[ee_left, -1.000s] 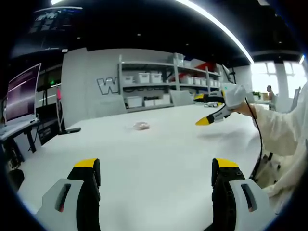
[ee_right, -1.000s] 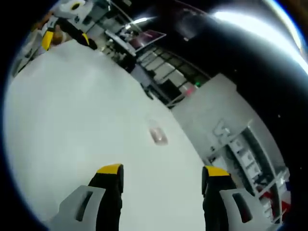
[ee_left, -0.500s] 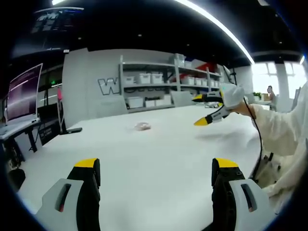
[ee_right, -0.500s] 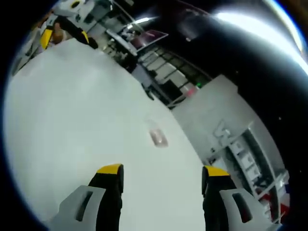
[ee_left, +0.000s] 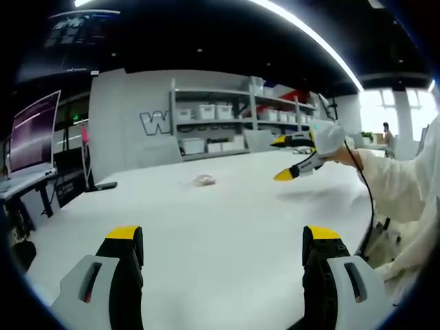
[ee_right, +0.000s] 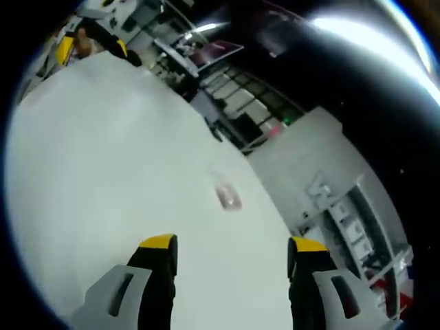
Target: Open the resealable bag by pulling the two sides of the seal apart until the entire bag opening is separated and visibly accessible.
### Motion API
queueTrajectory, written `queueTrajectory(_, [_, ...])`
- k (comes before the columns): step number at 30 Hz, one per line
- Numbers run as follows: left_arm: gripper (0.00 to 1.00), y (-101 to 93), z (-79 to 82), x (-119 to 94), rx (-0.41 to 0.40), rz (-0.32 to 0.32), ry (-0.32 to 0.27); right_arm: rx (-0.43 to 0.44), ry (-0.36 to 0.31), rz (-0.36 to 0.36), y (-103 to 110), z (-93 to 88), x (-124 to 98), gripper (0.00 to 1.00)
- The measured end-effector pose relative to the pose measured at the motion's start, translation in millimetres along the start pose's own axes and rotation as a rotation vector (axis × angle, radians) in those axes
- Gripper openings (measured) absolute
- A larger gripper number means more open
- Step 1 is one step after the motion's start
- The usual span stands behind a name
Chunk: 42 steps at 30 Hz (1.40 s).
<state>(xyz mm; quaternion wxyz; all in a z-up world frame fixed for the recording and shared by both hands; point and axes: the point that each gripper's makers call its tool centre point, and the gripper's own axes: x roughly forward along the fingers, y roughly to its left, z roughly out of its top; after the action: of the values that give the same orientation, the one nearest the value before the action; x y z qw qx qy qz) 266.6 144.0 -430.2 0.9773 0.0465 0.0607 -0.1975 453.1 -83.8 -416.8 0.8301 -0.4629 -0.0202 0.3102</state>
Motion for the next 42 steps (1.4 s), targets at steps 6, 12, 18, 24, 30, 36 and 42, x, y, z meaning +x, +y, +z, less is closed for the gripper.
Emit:
queueTrajectory(6, [0.95,0.7,1.0,-0.5,0.0,0.001,-0.004,-0.005,0.007,-0.003,-0.4,-1.7,1.4,0.65])
queueTrajectory(12, [0.95,-1.2,1.4,0.0,0.003,-0.004,-0.004,-0.006,0.009,-0.003,1.1,-2.3,2.2,0.65])
queueTrajectory(18, [0.95,-1.2,2.0,-0.5,0.003,-0.001,-0.005,-0.004,0.005,-0.002,2.0,-0.7,6.3,0.65])
queueTrajectory(24, [0.95,-0.1,2.0,-1.0,0.002,0.002,-0.004,-0.017,0.005,-0.003,2.4,3.1,11.1,0.64])
queueTrajectory(30, [0.95,-0.5,1.0,-1.5,0.003,0.004,-0.002,-0.017,-0.004,-0.001,3.0,9.1,17.1,0.64])
queueTrajectory(36, [0.95,-1.9,-1.6,-2.0,-0.002,-0.003,0.001,-0.018,-0.003,0.011,6.7,12.6,22.6,0.64])
queueTrajectory(42, [0.95,-0.7,0.1,-1.7,-0.007,0.001,-0.004,-0.015,-0.007,0.015,9.1,13.4,26.7,0.64])
